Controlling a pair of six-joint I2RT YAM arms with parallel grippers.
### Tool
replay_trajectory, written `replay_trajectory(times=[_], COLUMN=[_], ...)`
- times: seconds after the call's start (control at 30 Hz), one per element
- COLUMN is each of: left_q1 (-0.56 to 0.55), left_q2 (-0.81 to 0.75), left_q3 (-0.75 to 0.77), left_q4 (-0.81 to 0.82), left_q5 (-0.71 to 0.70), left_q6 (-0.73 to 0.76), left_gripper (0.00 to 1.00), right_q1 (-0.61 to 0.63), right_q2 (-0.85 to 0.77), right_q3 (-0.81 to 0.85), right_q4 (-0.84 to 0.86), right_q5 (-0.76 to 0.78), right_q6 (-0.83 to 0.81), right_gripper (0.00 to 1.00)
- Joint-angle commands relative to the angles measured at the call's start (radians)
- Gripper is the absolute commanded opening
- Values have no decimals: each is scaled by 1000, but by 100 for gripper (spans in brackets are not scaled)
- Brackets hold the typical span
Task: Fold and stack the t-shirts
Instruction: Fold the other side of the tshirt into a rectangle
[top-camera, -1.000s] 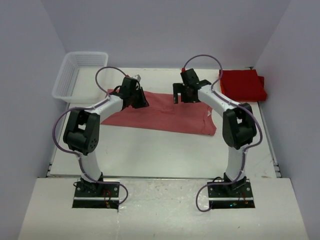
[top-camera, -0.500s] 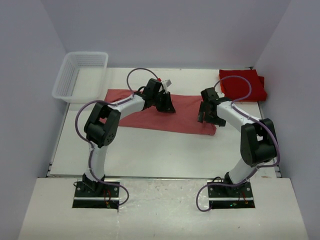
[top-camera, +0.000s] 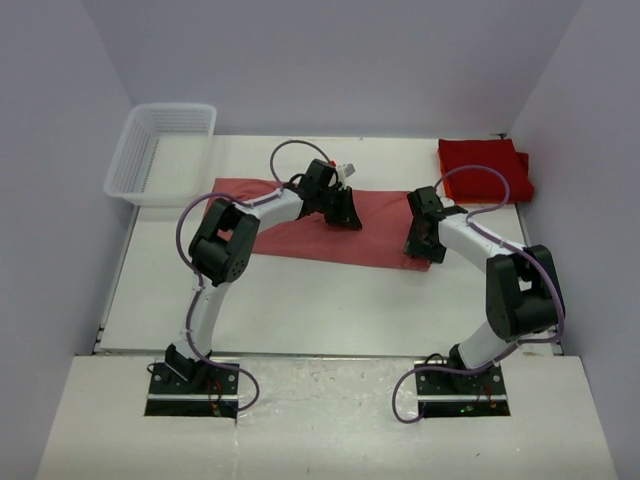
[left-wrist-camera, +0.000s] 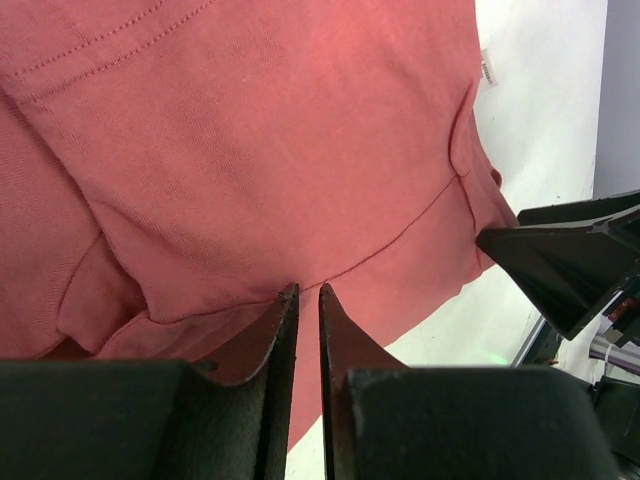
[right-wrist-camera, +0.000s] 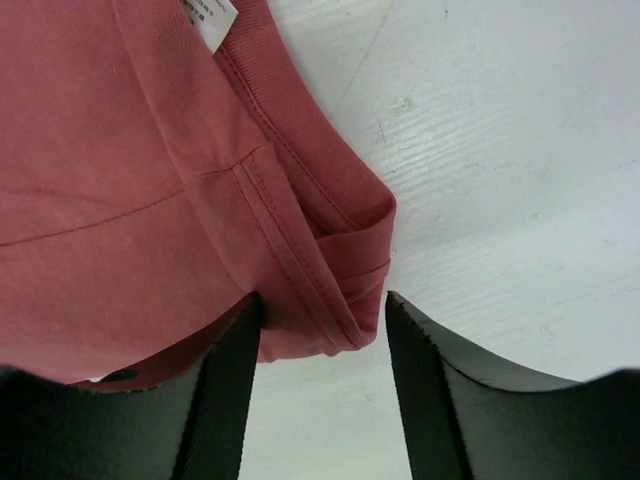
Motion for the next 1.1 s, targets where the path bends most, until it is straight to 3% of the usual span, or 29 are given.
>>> replay_trajectory(times=[0.0,0.13,0.27,0.33,0.37,0.5,0.67,1.07], left_q1=[1,0,1,1,1,9,38,15], left_q2=[8,23,26,29,32,69,118,20], left_q3=[43,56,54,56,59,86,88,57], left_q4=[-3,-28,-43,-55,-81,-169,-207,-170], left_q5=[11,0,-6,-24,-42,-133,-147,-141], left_q6=[-2,8,18,28,29,11,-20,29], left_gripper=[14,14,14,14,14,10,1,3], right_q1=[3,-1,-15,-27,-31,-49,-67,-124], right_q2=[-32,-23,-5,-11,-12,-25,-52,-11], right_q3=[-8,-5,1,1,4,13,2,27], right_q4=[30,33,28,22,16,-25,-56,-56], right_q5=[-4,-30,-35,-27,-15,34,75,43], right_q6=[40,57,63,67,69,76,77,38], right_gripper=[52,32,26,8,7,7,7,10])
